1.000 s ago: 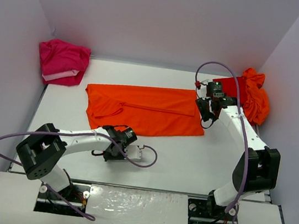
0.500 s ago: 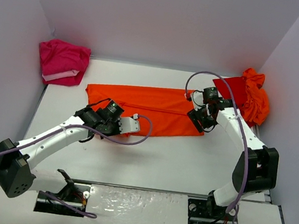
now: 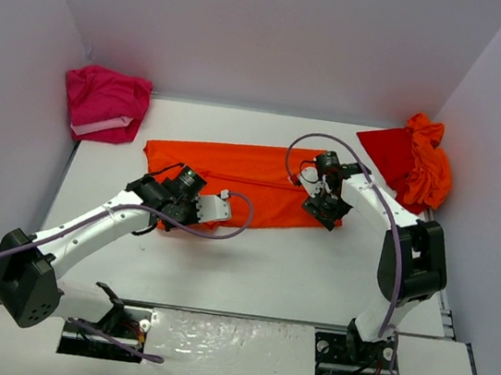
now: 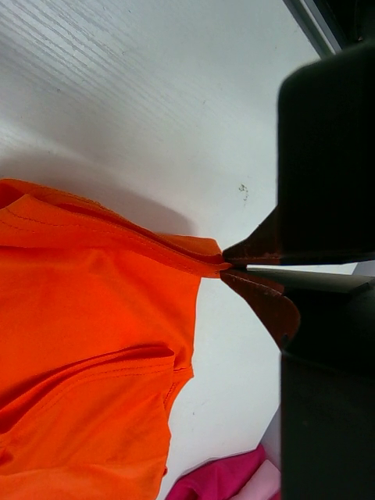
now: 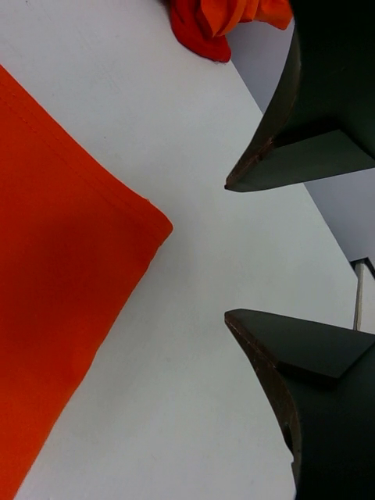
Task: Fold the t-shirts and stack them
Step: Grap the side of the flattened tshirt closest away from the robot with both arms
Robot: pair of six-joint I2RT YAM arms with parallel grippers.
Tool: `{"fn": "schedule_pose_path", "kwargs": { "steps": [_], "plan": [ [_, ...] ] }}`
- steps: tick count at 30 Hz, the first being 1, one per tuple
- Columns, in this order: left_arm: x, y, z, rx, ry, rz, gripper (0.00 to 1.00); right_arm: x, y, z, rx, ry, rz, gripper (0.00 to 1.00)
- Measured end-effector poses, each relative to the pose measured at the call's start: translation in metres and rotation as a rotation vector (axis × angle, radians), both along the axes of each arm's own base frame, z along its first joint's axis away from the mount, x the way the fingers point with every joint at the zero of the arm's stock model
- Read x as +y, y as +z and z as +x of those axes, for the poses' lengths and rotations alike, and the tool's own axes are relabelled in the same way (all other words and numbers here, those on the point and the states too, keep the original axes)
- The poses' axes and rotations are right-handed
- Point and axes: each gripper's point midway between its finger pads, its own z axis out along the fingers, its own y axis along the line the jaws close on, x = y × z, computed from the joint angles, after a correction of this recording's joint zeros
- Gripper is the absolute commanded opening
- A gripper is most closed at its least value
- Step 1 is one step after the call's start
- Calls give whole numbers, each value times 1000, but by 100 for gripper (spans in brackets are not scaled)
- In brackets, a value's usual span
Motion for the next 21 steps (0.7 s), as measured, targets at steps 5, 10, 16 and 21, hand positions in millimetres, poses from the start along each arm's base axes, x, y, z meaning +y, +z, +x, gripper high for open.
{"fn": "schedule_pose_path", "kwargs": {
  "steps": [5,10,16,21],
  "plan": [
    [1,-1,-1,7,1,4,0,-5,-13,14,22,16,-65,58],
    [2,-1,-2,11,2,8,0,-9,-28,20,54,32,-115,57],
    [3,-3,-2,17,4,12,0,-9,-43,21,83,41,-128,56],
    [4,-4,-1,21,9,15,0,-8,-45,23,77,45,-122,56]
  ]
}}
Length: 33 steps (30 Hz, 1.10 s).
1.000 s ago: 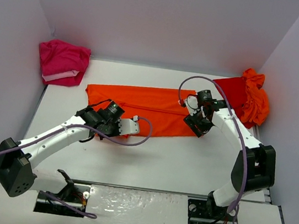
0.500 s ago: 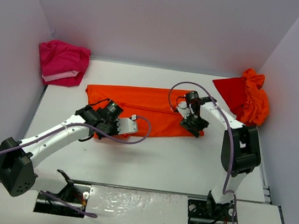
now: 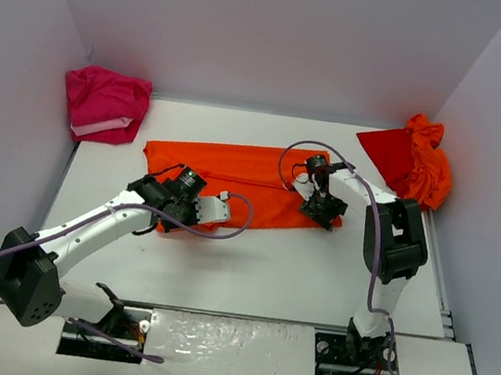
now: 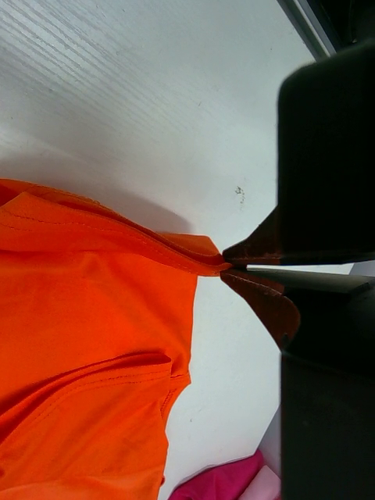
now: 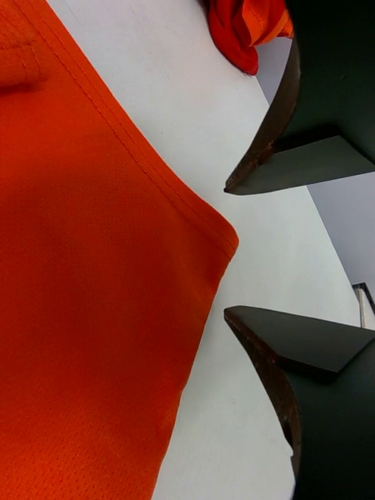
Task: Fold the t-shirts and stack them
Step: Grap the side of the flattened tshirt closest away from the robot with both arms
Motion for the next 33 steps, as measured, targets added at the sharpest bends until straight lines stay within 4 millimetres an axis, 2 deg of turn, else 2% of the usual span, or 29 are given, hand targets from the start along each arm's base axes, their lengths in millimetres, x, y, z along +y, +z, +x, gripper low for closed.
{"fn": "schedule_pose_path", "kwargs": {
  "steps": [14,17,18,20,22,23,30,33],
  "plan": [
    [0,1,3,2,7,6,0,5,-13,-4,28,17,21,53],
    [1,1,4,0,10,9,0,3,-15,-6,36,21,15,42],
    [2,1,4,1,11,9,0,3,-15,-7,39,23,14,34],
    [3,1,4,0,14,11,0,1,-17,-9,47,26,7,24],
    [5,2,5,-4,19,16,0,0,-19,-11,59,35,-5,8],
    [5,3,6,-6,21,18,0,0,-20,-13,65,38,-12,3],
    [11,6,8,-13,36,26,0,-3,-21,-15,69,43,-30,0],
    [15,10,2,1,40,19,0,-3,-20,-17,55,43,-24,0]
  ]
}}
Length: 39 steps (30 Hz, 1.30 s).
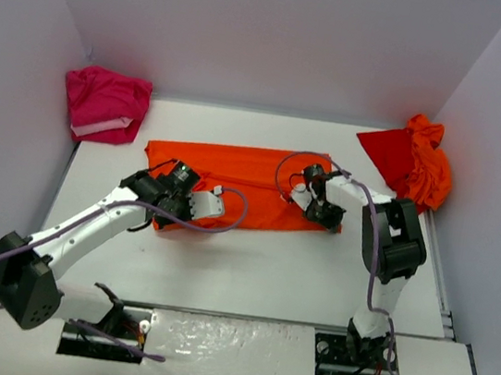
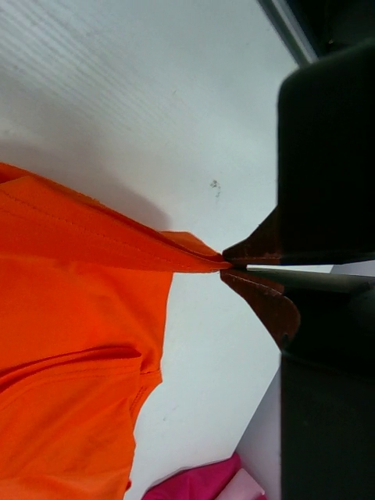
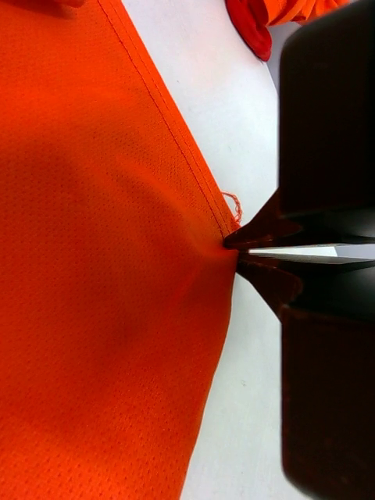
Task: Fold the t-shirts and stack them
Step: Grap the side of the flattened tshirt closest away from the robot with both arms, then fold the other side of the tshirt into a rectangle
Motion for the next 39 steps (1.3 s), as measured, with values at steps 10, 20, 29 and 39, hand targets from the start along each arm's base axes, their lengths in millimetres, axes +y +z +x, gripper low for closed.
{"fn": "schedule_pose_path", "kwargs": {
  "steps": [10,20,29,39],
  "plan": [
    [20,32,-43,52,-12,-18,0,9,9,-46,21,19,44,0],
    [33,42,-83,170,-32,-14,0,45,53,-64,-72,91,122,0],
    [26,61,-37,53,-45,46,0,62,85,-20,-156,115,104,0],
    [29,56,29,-71,-1,96,0,43,71,54,-174,34,77,0]
  ]
}}
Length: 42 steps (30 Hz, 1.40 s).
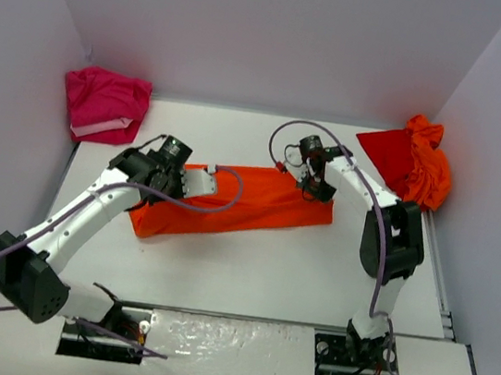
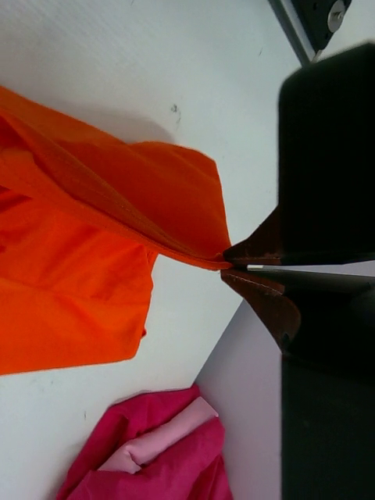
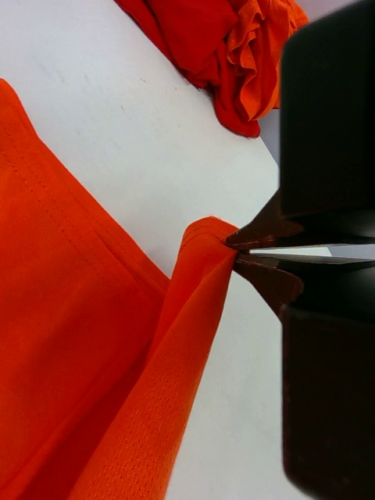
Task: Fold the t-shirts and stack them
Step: Fold the other side of the tshirt into a rectangle
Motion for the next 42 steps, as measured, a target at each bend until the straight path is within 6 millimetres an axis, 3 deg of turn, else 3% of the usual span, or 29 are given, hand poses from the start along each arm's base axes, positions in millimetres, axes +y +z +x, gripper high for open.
{"fn": "schedule_pose_path", "kwargs": {
  "steps": [6,11,23,26,29,33,39,41,42],
  "plan": [
    [17,5,37,-94,69,-10,0,-17,-6,18,-4,-39,-3,0],
    [25,12,53,-146,88,-16,0,-17,0,27,-28,-39,10,0],
    [19,64,78,-259,61,-30,0,-8,23,47,-83,7,11,0],
    [18,60,88,-251,55,-13,0,-2,37,68,-141,14,22,0],
    [17,45,97,-218,51,14,0,2,39,84,-161,19,17,0],
    [16,24,108,-168,42,44,0,5,24,94,-134,29,0,0],
    [20,9,133,-151,62,57,0,8,-3,110,-100,31,-13,0],
    [24,3,144,-151,78,59,0,8,-13,114,-85,27,-15,9],
    [26,-1,148,-148,86,60,0,7,-18,117,-79,25,-16,27]
  ]
}}
